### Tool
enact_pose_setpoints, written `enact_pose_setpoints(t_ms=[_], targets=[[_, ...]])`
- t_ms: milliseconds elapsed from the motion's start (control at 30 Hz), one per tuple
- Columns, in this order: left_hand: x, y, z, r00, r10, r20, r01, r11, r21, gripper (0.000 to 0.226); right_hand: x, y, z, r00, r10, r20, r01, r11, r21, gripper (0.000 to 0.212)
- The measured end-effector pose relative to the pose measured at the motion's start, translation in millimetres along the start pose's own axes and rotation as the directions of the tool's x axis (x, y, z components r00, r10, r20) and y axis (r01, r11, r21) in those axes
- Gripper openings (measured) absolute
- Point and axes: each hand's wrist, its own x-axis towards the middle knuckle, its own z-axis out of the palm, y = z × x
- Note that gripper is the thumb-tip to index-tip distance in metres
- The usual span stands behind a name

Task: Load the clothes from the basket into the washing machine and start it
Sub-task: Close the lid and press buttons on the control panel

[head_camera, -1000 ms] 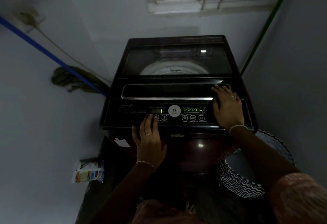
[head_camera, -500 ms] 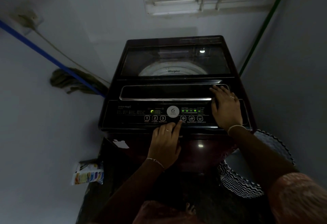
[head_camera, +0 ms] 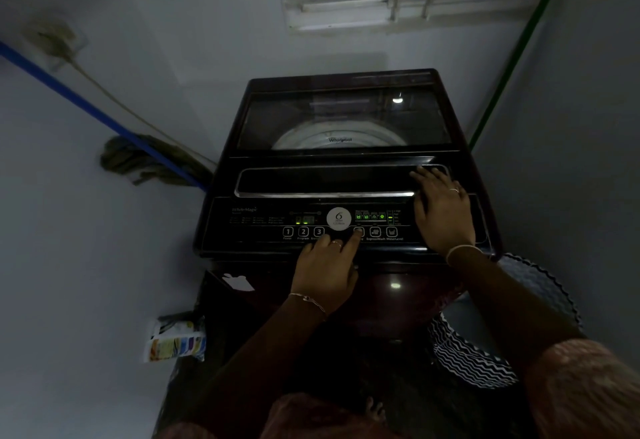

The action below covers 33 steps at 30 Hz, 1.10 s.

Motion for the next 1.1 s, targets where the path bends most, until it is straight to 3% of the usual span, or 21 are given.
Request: enact_pose_setpoints(t_ms=[1100], targets=[[0, -3, 9, 1.0, 0.027, 0.005, -0.026, 0.997, -0.072, 0.07, 0, 2, 2, 1.0, -0.006, -0.001, 0.006, 1.0, -0.007, 0.041]])
